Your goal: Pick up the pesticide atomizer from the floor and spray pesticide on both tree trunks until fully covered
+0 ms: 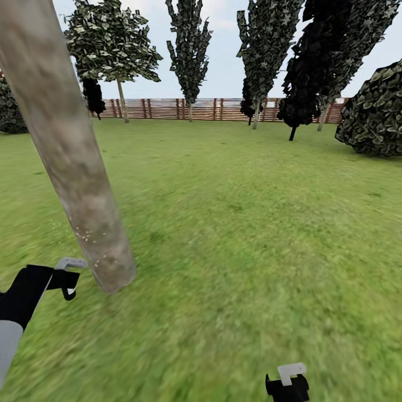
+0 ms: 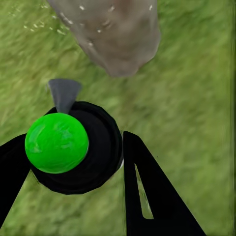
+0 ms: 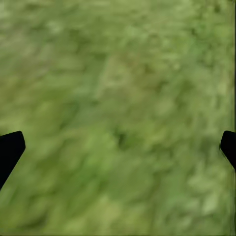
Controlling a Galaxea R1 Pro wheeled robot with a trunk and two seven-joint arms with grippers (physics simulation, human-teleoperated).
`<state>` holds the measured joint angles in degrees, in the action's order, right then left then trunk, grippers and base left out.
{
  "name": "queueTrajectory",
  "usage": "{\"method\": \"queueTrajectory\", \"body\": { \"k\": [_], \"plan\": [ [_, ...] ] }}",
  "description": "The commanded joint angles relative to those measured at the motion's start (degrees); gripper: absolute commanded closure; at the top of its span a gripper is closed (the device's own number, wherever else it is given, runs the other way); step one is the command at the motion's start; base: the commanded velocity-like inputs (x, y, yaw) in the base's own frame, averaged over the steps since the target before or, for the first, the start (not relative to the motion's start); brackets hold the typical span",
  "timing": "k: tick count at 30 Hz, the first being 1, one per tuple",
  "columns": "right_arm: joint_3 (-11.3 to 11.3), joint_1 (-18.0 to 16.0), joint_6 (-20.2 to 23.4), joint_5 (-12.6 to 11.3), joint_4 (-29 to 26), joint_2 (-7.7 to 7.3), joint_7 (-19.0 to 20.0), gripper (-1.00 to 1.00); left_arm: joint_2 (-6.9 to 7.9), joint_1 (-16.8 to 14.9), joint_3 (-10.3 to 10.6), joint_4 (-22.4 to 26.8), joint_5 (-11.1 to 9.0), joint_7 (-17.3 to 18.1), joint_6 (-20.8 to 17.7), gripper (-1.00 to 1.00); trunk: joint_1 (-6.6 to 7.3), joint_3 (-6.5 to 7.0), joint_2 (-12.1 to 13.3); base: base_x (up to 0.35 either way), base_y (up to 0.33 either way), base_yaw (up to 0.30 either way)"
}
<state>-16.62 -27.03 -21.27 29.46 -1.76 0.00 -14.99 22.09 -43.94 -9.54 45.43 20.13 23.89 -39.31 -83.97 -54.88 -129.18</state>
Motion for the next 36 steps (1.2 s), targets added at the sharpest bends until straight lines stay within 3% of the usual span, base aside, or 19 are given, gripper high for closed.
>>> {"method": "queueTrajectory", "body": {
  "k": [1, 11, 16, 20, 26, 31, 36],
  "plan": [
    [-0.43, -0.04, -0.18, 0.6, 0.09, 0.0, -0.21, -1.0, -0.03, -0.06, -0.1, 0.09, 0.62, 0.56, -0.16, 1.0, -0.01, -0.05, -0.02, 0.173, -0.224, 0.005],
    [-0.43, -0.05, -0.18, 0.6, 0.09, 0.0, -0.21, -1.0, -0.03, -0.07, -0.41, 0.51, 0.38, 0.63, -0.15, 1.0, -0.01, -0.05, -0.02, 0.016, -0.27, 0.004],
    [-0.43, -0.06, -0.17, 0.6, 0.09, 0.0, -0.21, -1.0, -0.1, -0.78, -1.63, 0.87, 0.4, 0.63, -0.32, 1.0, -0.01, -0.05, -0.02, 0.0, -0.274, 0.228],
    [-0.43, -0.09, -0.14, 0.6, 0.09, 0.0, -0.21, -1.0, -0.12, -2.47, -1.71, 1.03, 0.33, 0.63, -4.05, 1.0, -0.01, -0.05, -0.02, 0.0, -0.274, 0.273],
    [-0.43, -0.07, -0.17, 0.6, 0.09, -0.05, -0.21, -1.0, -0.12, -5.53, -1.71, 1.03, 0.37, 0.63, -4.8, 1.0, -0.01, -0.05, -0.02, 0.0, -0.274, 0.051],
    [-0.43, -0.04, -0.18, 0.69, 0.09, -0.08, -0.21, -1.0, -0.09, -10.15, -1.54, 1.12, 0.46, 0.71, -11.27, 1.0, -0.01, -0.05, -0.02, 0.0, -0.256, 0.001],
    [-0.44, -0.07, -0.15, 0.68, 0.09, -0.08, -0.21, -1.0, 0.59, -10.45, -1.69, 1.27, 0.6, 0.64, -11.88, 1.0, -0.01, -0.05, -0.02, 0.0, -0.033, 0.0]
  ]
}}
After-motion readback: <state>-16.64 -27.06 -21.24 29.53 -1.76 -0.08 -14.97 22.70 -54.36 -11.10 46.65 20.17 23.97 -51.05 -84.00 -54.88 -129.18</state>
